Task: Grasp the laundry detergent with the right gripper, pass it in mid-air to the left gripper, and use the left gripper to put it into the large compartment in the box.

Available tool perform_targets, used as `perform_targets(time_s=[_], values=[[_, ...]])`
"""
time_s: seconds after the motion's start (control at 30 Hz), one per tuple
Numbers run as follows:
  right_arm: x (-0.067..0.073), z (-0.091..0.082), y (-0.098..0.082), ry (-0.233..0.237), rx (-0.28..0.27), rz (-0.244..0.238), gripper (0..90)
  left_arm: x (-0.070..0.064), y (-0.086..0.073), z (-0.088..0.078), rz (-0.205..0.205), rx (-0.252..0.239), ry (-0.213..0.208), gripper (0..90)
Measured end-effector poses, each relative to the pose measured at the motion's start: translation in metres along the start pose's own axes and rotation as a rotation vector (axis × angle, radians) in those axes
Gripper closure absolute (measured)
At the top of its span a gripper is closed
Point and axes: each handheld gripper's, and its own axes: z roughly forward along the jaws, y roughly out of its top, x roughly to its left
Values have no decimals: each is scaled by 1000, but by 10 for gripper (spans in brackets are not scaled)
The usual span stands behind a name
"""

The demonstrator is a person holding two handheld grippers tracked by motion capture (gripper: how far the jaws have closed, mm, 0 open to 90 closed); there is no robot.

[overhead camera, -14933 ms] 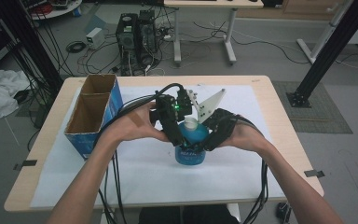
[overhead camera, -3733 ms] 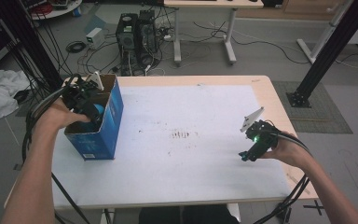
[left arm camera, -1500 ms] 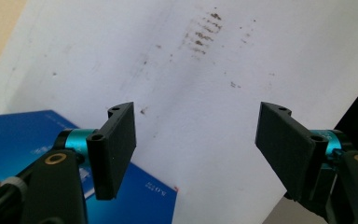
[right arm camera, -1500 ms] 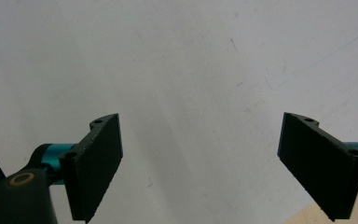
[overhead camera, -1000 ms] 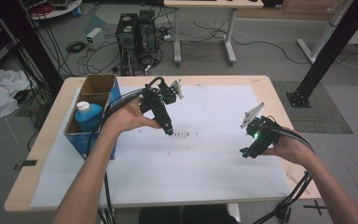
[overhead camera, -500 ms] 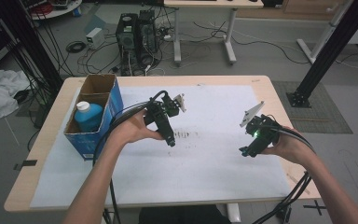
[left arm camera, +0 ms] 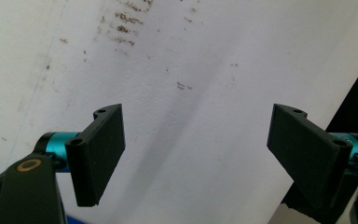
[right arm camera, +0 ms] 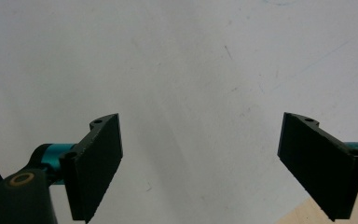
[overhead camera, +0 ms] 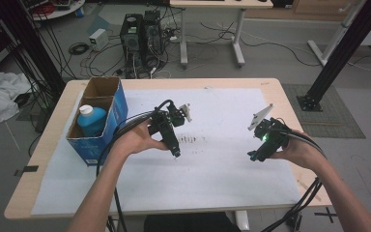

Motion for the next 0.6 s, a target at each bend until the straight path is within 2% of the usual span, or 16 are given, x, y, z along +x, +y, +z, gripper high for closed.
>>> perform_targets(time_s=[0.27,0.6], values=[[0,1,-1,0,5,1,131,-2,2,0,12,-1,-3,192],[1,1,1,-2,5,-2,131,-1,-2,3,0,-1,-5,192]])
